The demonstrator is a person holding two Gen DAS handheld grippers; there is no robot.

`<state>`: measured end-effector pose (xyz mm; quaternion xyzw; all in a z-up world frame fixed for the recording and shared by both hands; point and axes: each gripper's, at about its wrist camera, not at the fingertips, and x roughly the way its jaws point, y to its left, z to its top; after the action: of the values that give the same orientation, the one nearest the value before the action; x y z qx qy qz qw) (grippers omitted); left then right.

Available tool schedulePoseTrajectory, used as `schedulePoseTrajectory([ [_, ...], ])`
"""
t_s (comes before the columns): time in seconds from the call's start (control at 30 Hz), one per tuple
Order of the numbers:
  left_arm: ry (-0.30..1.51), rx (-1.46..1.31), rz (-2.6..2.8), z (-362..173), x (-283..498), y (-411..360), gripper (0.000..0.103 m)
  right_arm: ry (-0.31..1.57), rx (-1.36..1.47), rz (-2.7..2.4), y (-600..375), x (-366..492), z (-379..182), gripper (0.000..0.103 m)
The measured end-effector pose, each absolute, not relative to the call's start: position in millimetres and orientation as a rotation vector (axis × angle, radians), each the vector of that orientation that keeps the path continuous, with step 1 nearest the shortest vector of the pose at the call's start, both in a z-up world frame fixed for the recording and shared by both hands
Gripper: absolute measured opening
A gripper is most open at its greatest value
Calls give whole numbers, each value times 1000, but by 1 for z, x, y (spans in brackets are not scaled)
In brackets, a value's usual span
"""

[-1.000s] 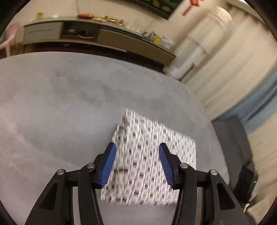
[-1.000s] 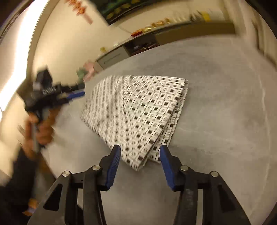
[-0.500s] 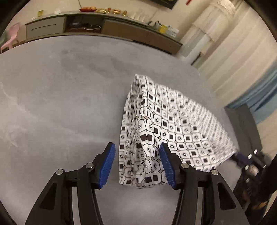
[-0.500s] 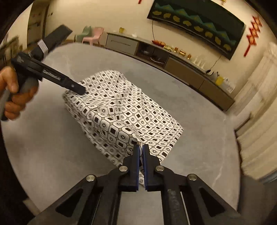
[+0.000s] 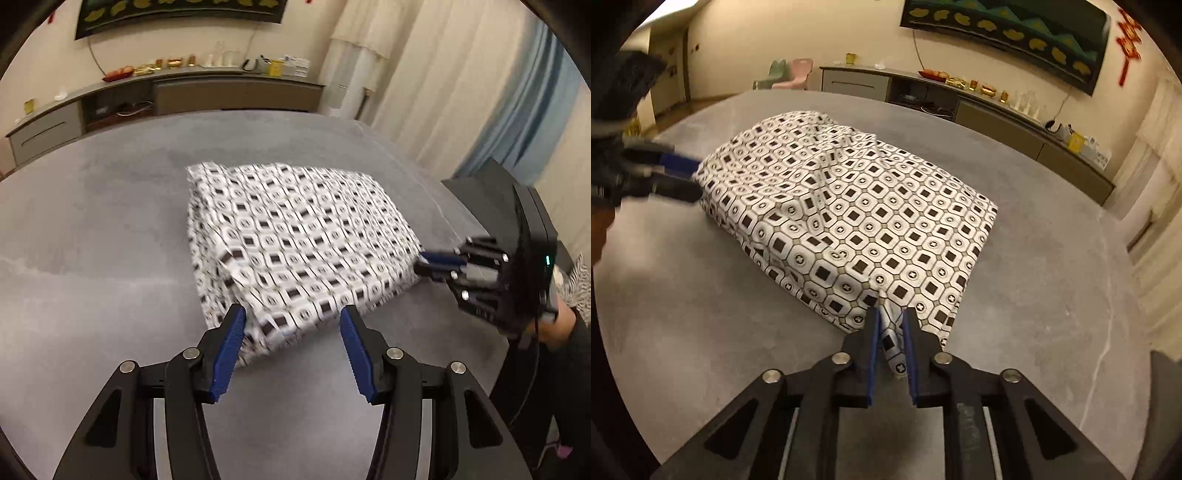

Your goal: Fold clothes

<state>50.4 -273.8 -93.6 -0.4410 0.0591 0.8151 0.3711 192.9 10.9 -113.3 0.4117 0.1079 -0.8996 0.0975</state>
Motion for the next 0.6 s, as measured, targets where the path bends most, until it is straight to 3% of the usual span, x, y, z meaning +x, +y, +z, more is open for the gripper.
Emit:
schedulePoseTrajectory([
  [0.07, 181, -1167, 2100, -104, 48, -271, 52, 270, 1206, -2660, 14, 187, -114, 15],
  [0.27, 242, -1223, 2142, -120, 35, -261, 51, 603, 1136, -2722, -2, 186, -108, 7],
  [0.53, 304, -1215, 2155, -123, 33, -253, 52, 712, 1099, -2670, 0, 190, -121, 7],
  [0.6, 282, -1244, 2121, -119, 33, -258, 50, 739, 1090, -2656, 0, 191, -125, 11],
])
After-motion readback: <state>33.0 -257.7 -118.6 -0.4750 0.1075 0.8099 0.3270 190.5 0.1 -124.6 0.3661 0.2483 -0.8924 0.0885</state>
